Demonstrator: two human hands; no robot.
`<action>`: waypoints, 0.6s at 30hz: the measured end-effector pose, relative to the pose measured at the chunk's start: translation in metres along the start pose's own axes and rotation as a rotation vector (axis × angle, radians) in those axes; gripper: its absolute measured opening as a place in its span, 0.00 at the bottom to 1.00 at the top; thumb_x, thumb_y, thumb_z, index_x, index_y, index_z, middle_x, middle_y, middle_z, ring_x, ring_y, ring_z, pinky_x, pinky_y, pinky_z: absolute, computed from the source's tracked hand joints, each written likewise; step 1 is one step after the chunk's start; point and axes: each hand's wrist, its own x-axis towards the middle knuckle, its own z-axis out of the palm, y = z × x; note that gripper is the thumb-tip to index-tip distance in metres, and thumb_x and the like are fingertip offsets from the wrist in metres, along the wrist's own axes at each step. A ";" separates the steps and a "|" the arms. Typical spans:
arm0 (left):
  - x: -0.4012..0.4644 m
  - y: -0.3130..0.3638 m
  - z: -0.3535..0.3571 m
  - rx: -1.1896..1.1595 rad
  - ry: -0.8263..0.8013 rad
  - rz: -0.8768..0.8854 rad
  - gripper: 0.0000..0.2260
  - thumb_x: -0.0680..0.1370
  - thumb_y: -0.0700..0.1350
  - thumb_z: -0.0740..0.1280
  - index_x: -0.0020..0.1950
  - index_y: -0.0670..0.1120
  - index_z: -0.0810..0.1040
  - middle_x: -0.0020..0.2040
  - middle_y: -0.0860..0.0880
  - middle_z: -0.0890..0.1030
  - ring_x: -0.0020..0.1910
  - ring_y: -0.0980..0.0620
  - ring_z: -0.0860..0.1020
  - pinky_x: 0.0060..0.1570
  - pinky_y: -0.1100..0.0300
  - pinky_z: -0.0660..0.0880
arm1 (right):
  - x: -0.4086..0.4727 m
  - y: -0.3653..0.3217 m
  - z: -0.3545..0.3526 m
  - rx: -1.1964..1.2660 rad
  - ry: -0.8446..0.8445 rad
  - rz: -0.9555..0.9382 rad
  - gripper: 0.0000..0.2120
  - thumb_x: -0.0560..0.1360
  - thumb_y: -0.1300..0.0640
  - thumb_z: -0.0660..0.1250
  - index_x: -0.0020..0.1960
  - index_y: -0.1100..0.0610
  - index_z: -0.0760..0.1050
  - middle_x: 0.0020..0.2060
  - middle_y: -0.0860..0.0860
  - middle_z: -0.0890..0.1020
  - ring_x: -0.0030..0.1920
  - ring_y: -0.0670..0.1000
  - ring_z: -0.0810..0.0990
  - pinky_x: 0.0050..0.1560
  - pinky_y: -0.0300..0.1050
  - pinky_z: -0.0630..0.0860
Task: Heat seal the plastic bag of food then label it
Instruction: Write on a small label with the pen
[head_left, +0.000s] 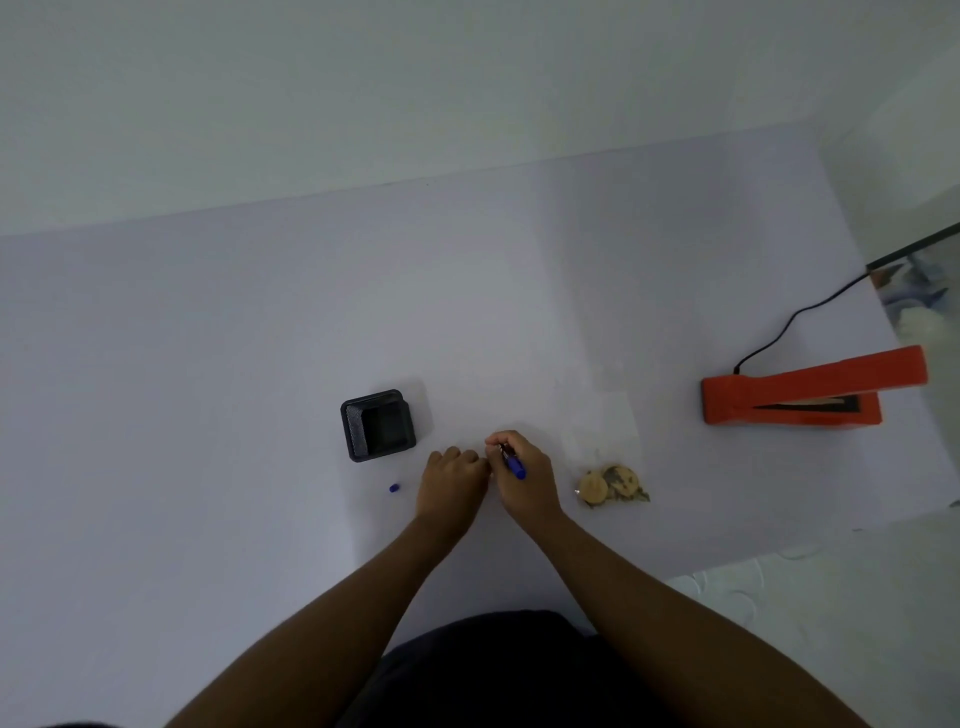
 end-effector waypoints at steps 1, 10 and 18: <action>-0.002 0.001 0.001 0.011 -0.016 0.013 0.04 0.72 0.44 0.75 0.41 0.49 0.81 0.33 0.51 0.79 0.33 0.53 0.74 0.38 0.58 0.73 | -0.003 0.002 0.001 -0.004 -0.003 -0.009 0.04 0.80 0.60 0.65 0.51 0.56 0.79 0.40 0.47 0.82 0.39 0.39 0.80 0.41 0.27 0.74; -0.010 0.001 0.001 0.032 -0.053 0.074 0.03 0.78 0.44 0.68 0.48 0.46 0.81 0.42 0.49 0.81 0.40 0.52 0.76 0.43 0.58 0.73 | -0.014 0.011 0.006 0.022 -0.029 -0.064 0.05 0.80 0.59 0.65 0.52 0.58 0.79 0.43 0.50 0.83 0.43 0.44 0.81 0.45 0.31 0.76; -0.009 -0.002 -0.004 0.061 -0.053 0.028 0.05 0.78 0.44 0.69 0.42 0.48 0.81 0.36 0.50 0.79 0.36 0.53 0.74 0.40 0.58 0.72 | -0.018 0.015 0.001 0.049 0.054 -0.111 0.04 0.79 0.63 0.66 0.52 0.58 0.79 0.44 0.49 0.83 0.45 0.42 0.81 0.47 0.32 0.76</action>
